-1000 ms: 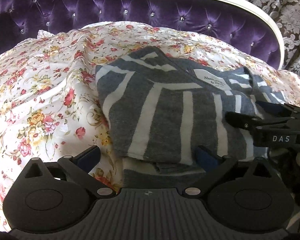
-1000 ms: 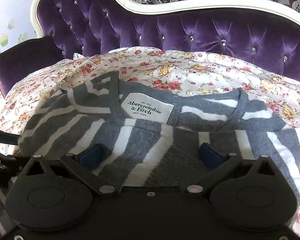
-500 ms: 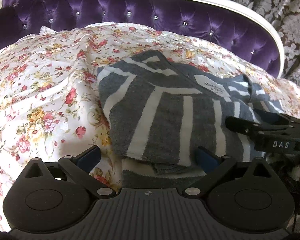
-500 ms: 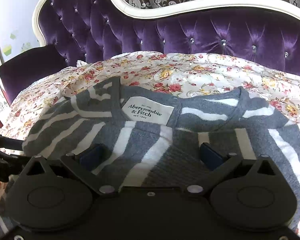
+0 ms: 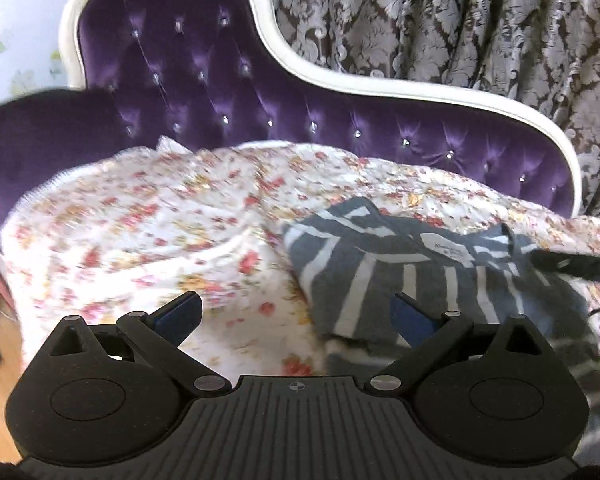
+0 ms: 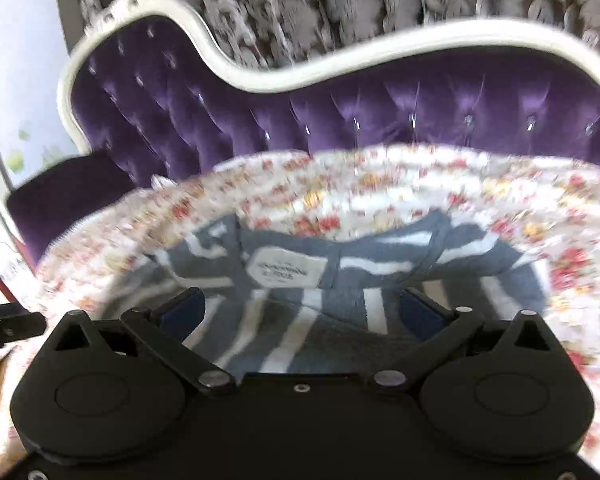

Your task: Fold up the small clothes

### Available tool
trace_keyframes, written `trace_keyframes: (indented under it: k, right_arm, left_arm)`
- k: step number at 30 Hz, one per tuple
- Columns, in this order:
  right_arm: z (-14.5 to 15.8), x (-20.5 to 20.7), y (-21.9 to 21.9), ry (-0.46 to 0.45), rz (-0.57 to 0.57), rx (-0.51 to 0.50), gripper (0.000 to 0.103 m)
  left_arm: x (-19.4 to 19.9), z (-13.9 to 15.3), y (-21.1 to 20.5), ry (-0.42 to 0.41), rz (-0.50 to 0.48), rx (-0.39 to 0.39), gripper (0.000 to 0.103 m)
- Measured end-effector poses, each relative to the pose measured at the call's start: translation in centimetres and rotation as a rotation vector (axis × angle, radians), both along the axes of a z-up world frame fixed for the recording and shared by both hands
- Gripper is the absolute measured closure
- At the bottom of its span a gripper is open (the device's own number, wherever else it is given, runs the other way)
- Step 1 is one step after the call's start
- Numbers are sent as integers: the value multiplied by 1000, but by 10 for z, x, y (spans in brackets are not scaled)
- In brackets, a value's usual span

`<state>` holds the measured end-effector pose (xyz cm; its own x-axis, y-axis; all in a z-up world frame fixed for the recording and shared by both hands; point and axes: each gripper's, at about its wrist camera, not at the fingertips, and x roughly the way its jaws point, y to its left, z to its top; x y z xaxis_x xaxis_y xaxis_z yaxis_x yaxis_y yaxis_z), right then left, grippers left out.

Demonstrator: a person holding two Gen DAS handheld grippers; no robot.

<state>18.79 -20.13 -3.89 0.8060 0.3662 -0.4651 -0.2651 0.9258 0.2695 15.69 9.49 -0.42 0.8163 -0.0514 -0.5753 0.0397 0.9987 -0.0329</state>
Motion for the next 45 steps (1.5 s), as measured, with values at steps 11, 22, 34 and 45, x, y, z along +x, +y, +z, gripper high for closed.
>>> trace_keyframes:
  k: [11, 22, 34, 45]
  right_arm:
    - [42, -144, -29, -42, 40, 37, 1]
    - [11, -230, -61, 89, -97, 130, 1]
    - [-11, -239, -57, 203, -151, 113, 1]
    - [-23, -205, -59, 350, -124, 52, 1]
  left_arm:
    - [-93, 19, -3, 39, -56, 64, 2]
    - [-158, -16, -24, 144, -126, 6, 2]
    - [-175, -38, -32, 198, -115, -17, 2]
    - [-158, -44, -30, 241, -156, -31, 2]
